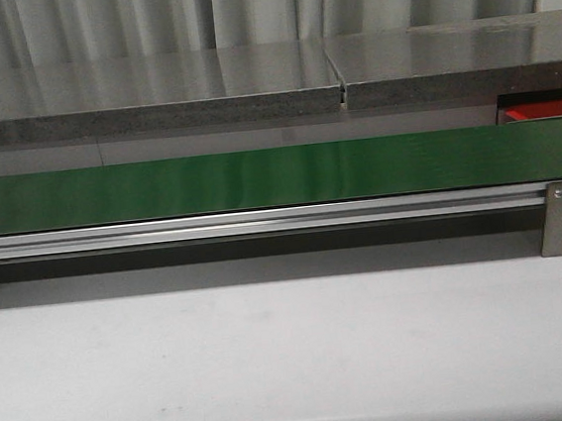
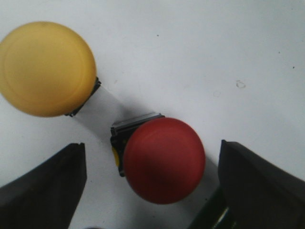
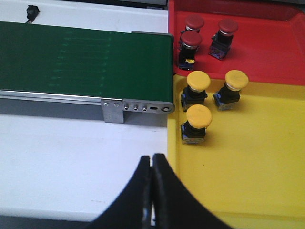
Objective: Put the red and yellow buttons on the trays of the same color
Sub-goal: 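Grasp a red button from the pile with the left gripper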
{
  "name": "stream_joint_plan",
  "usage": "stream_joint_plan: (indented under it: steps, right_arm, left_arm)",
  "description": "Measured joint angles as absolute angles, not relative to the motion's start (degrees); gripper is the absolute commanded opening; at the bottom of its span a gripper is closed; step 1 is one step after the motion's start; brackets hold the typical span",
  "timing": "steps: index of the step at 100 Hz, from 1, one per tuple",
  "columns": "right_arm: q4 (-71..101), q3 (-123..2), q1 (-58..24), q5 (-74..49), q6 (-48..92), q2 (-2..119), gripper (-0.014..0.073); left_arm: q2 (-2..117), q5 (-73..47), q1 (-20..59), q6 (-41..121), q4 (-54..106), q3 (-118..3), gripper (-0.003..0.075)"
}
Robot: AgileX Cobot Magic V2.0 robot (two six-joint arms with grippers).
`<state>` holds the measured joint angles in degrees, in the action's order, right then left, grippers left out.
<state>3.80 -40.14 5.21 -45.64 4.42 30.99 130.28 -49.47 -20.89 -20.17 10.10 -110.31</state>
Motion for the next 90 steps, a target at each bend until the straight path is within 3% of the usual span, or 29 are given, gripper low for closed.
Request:
stream_joint_plan:
  steps: [44, 90]
  right_arm:
    - [3.8, -40.14, 5.21, -45.64, 4.42, 30.99, -0.0117]
    - [3.8, -40.14, 5.21, -45.64, 4.42, 30.99, -0.0117]
  left_arm:
    - [130.77, -47.14, -20.89, -20.17, 10.28, -110.31, 0.0218]
    - [126.98, -51.8, -20.89, -19.89, 7.82, -110.31, 0.0207]
